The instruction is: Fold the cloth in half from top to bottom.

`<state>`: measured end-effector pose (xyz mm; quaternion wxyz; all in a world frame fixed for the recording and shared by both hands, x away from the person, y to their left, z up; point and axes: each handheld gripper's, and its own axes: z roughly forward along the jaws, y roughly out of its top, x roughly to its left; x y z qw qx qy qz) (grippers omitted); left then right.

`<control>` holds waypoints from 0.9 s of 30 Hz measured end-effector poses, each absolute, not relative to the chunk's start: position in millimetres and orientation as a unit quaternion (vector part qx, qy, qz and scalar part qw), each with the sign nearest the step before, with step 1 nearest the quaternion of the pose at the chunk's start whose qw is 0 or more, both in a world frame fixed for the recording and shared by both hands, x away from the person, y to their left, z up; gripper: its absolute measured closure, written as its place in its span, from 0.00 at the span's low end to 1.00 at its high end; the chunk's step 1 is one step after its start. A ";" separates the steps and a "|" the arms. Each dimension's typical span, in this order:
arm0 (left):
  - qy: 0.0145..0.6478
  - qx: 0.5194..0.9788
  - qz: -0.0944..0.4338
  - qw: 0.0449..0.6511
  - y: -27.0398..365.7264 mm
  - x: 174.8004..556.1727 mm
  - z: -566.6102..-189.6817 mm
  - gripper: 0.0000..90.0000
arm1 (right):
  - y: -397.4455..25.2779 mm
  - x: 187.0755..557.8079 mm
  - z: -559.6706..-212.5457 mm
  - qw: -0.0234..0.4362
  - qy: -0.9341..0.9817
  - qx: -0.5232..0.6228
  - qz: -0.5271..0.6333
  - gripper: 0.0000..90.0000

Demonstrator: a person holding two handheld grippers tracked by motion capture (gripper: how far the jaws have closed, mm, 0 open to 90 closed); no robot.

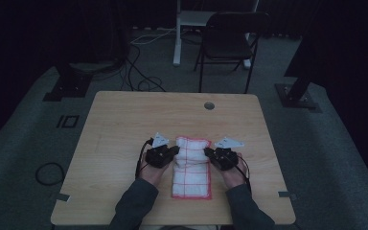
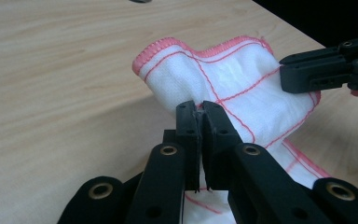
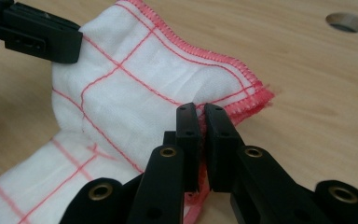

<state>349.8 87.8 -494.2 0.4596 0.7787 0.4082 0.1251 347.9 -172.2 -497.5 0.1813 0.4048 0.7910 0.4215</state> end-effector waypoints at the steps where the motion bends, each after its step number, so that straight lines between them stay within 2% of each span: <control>1: 0.409 0.778 0.124 0.461 88.0 347.1 -494.9 0.96 | -172.2 345.3 -498.7 0.180 0.792 0.405 0.420 0.95; 15: 0.404 0.785 0.115 0.456 88.4 317.3 -507.0 0.96 | -173.6 318.5 -513.4 0.162 0.810 0.393 0.403 0.95; 27: 0.397 0.804 0.112 0.428 86.9 293.0 -527.8 0.94 | -174.9 298.5 -522.8 0.136 0.828 0.387 0.384 0.94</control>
